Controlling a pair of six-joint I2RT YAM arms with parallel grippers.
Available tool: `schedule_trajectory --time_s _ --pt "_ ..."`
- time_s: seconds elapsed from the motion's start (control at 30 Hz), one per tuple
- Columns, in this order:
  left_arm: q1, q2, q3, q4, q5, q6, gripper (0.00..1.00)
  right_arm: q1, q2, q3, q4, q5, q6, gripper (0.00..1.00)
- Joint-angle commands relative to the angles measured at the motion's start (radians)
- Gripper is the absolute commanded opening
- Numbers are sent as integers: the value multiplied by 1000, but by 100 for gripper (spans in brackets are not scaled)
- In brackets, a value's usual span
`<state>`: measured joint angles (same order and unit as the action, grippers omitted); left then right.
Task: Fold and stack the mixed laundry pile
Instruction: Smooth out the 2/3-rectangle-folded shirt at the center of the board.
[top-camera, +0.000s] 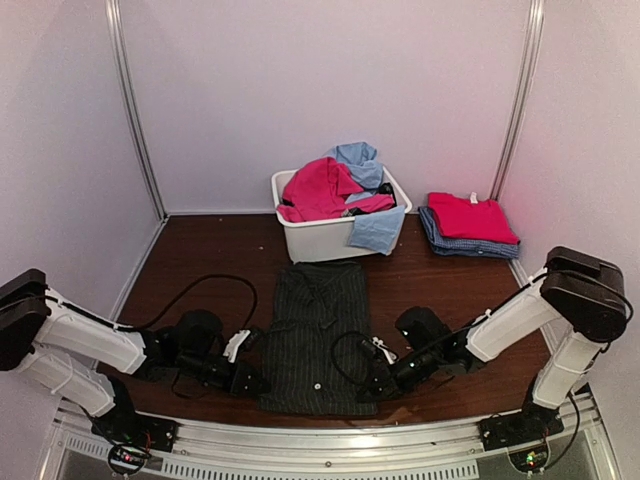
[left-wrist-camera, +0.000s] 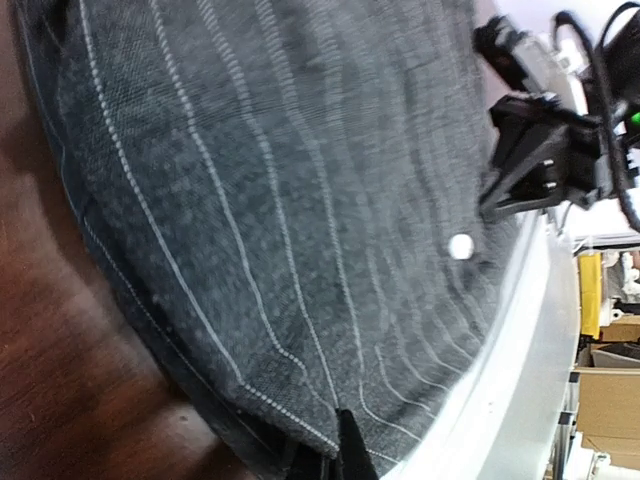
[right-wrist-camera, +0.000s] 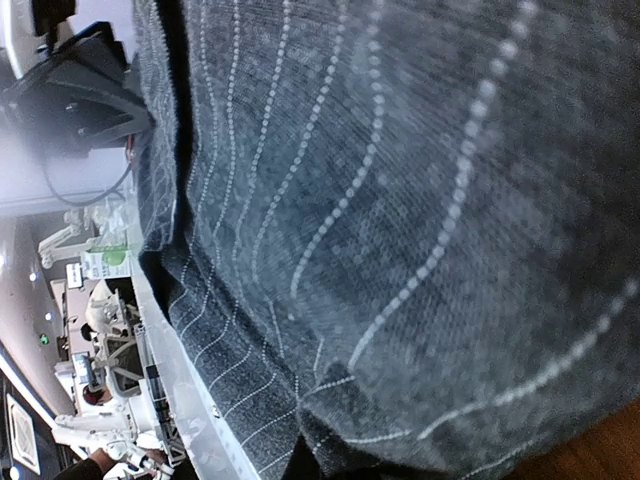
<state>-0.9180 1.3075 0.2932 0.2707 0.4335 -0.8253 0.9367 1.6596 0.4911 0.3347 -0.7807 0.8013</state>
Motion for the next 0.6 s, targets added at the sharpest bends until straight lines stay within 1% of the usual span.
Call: schedule_trajectory --time_s 0.0,0.17,0.2,0.23,0.27,0.3,0.33,0.37,0.4,0.43,0.5,0.57 --pt "2 103 -36 76 -33 -13 0 0 104 -22 60 23 -3 0" --pt "2 177 -6 71 -77 11 0 -11 136 -27 76 56 -1 0" --pt "3 183 11 59 -88 19 0 -21 131 -25 70 64 -6 3" --pt "2 186 31 47 -92 29 0 -34 118 -23 62 66 -15 10" --pt "2 184 47 36 -92 39 3 -47 97 -18 42 64 -25 18" --pt "2 172 56 24 -86 48 8 -56 51 -12 -9 70 -45 27" --pt "2 141 54 18 -81 53 13 -58 3 -4 -63 81 -68 34" --pt "2 94 39 9 -82 55 21 -59 -52 0 -117 94 -89 41" --pt "3 33 21 -11 -91 57 31 -60 -119 1 -173 108 -108 48" --pt "4 -66 8 -43 -107 77 43 -61 -186 5 -228 127 -138 55" --pt "4 -214 16 -139 -159 121 56 -67 -298 22 -333 183 -177 65" --pt "5 -311 48 -212 -201 176 63 -88 -365 53 -378 201 -209 68"
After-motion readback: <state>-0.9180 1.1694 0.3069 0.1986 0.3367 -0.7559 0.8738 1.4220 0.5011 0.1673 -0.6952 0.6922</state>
